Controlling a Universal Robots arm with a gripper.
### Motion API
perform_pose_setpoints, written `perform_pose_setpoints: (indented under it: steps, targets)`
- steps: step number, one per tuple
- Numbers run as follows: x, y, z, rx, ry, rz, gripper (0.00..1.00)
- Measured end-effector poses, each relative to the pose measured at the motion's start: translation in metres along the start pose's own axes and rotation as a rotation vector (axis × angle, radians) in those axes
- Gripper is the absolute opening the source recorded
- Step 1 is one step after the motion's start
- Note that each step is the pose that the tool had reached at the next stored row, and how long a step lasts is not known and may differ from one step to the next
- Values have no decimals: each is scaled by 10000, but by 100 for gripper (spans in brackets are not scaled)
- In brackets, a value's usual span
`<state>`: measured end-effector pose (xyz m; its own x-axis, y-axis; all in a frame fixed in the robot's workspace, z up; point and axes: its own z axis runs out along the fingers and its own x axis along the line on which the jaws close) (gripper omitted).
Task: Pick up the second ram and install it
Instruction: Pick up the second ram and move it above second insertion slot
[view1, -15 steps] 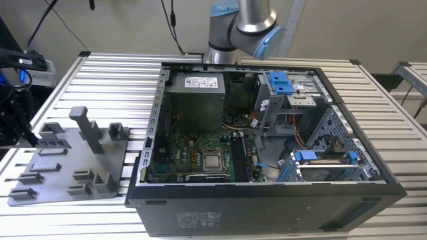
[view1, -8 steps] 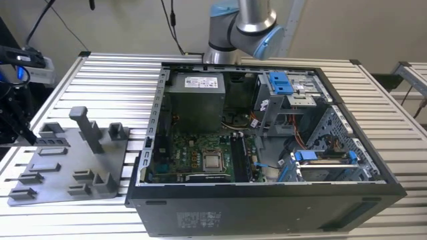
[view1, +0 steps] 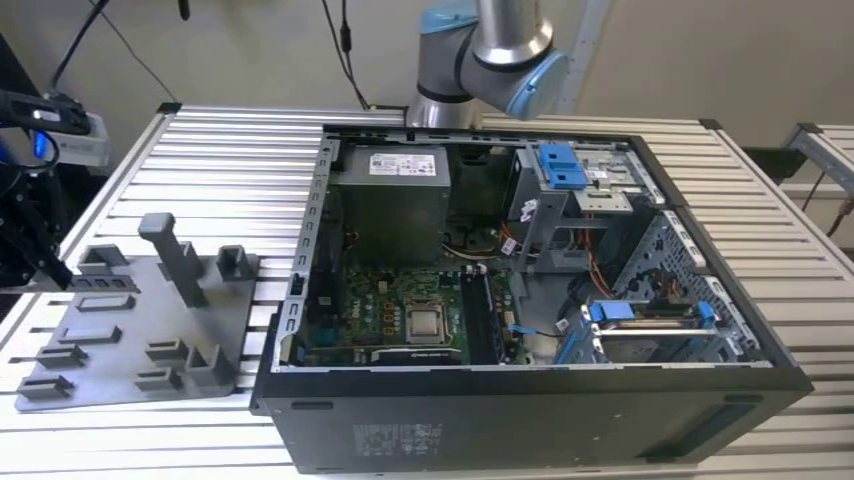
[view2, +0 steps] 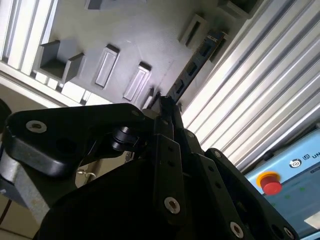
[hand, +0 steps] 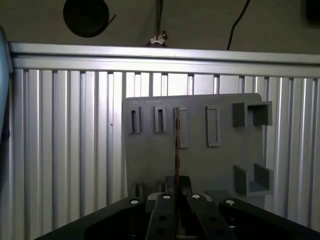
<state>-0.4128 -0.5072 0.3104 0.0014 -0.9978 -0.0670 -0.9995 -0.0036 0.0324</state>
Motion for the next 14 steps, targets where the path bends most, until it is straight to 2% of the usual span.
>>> perform_pose_setpoints:
  steps: [7, 11, 14]
  targets:
    - [-5, 3, -58, 1, -1, 2, 14]
    - [-9, 4, -126, 0, 0, 1, 14]
    - [-14, 7, -203, -1, 1, 1, 14]
